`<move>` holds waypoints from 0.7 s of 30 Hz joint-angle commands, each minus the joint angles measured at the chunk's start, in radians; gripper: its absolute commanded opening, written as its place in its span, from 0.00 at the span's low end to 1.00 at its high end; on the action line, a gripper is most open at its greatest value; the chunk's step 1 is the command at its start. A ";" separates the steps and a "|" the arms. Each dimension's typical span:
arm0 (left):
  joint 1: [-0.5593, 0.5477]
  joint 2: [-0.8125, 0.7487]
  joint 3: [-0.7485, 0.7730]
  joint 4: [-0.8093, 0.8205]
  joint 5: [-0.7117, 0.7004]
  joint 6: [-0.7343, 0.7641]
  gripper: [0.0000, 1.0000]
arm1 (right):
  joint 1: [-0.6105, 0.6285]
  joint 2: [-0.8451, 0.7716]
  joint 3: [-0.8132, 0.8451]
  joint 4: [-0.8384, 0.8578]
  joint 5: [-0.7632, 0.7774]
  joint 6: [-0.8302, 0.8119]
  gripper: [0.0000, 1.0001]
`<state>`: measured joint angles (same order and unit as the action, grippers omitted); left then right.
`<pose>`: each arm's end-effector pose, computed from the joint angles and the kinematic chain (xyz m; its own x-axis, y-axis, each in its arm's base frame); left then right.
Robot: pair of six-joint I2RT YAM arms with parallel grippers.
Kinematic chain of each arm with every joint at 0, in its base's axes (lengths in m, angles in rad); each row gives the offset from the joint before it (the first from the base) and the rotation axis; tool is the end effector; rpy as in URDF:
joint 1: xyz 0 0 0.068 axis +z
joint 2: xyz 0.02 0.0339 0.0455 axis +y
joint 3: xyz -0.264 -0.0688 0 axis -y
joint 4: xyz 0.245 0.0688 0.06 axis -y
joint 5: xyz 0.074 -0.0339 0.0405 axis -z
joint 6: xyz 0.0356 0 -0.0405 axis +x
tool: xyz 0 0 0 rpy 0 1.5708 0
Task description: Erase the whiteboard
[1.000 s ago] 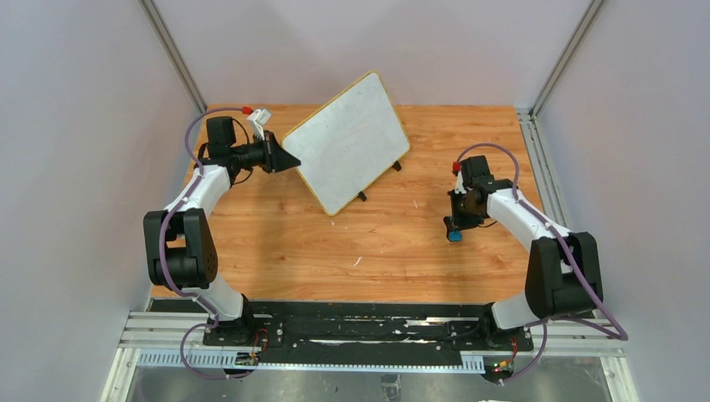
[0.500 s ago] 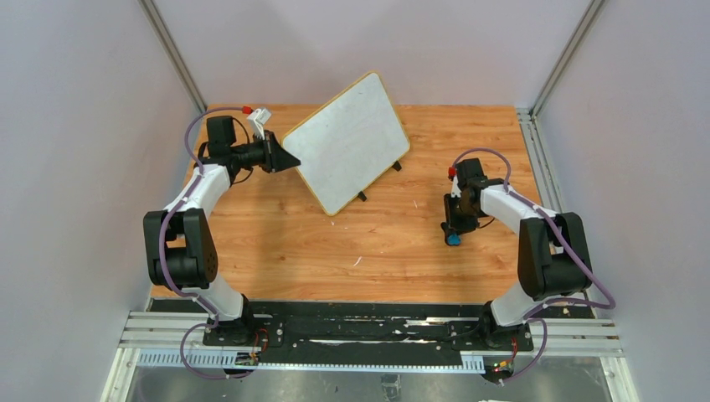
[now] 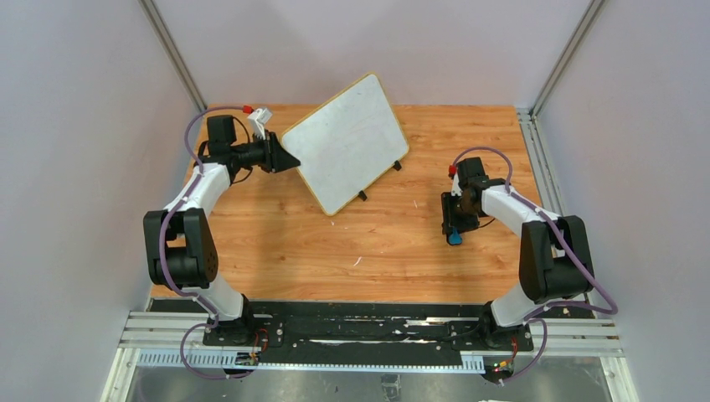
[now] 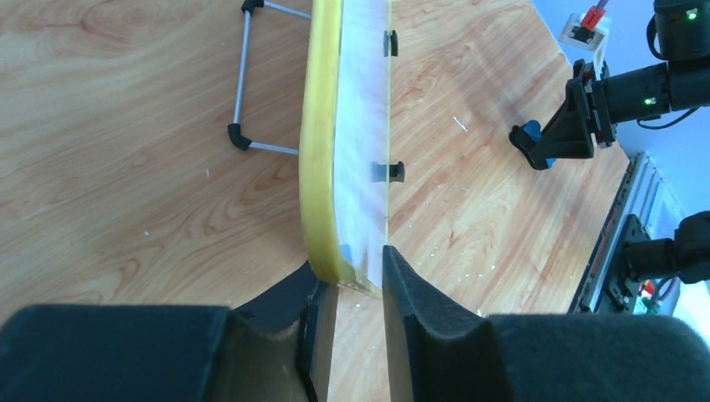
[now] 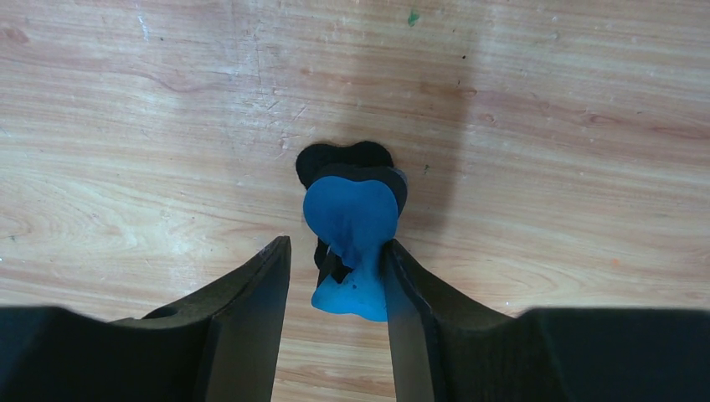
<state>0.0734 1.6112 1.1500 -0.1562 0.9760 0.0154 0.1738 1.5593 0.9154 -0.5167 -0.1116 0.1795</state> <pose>0.3546 -0.0035 0.2676 -0.5676 -0.0331 -0.8227 0.6413 0.6089 -0.4669 0.2875 0.0545 0.1781 -0.9272 0.0173 -0.3741 -0.0509 0.9838 0.1717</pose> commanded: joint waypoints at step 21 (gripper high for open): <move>0.001 -0.058 0.026 -0.057 -0.013 0.088 0.74 | -0.013 -0.066 -0.008 -0.011 0.002 -0.009 0.45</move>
<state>0.0689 1.6058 1.1503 -0.1898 0.9627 0.0666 0.1738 1.5272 0.9150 -0.5167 -0.1120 0.1791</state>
